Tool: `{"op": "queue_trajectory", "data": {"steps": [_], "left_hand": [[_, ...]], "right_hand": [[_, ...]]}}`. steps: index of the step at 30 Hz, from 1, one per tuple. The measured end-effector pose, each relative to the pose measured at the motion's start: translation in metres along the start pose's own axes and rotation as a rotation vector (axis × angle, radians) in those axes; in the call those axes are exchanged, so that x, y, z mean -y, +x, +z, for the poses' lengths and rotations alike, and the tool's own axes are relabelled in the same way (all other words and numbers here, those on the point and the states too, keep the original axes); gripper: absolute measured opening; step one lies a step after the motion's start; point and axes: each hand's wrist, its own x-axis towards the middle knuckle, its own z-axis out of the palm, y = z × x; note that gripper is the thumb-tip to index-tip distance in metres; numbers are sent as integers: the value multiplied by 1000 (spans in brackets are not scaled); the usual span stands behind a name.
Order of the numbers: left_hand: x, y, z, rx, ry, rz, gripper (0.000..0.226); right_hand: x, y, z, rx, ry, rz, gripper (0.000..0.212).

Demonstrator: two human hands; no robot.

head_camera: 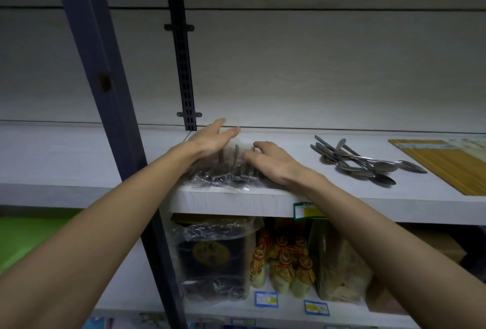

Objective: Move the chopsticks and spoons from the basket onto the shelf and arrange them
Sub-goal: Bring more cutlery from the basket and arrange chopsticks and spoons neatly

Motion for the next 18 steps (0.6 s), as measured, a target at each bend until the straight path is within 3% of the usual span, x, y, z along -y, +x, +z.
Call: {"op": "queue_trajectory", "data": {"steps": [2,4,7,11,14,18], "left_hand": [[7,-10,-5,-68,-42,-68,82],[16,-24,-6,-78,88,-141,85],[23,-45,0,-18,194,-176,90],[14,-54,2,-71,-46,-150,73],[14,-54,-2,-116,-151,-137,65],[14,-58,-1,-2,-36,-160,67]], "right_hand": [[-1,-3,2,-13,-8,-7,79],[-3,-4,5,1,12,-2,82],[-1,-6,9,-9,11,23,70],[9,-4,7,2,100,51,41],[8,-4,0,-31,185,76,48],[0,-11,2,-12,135,82,49]]}}
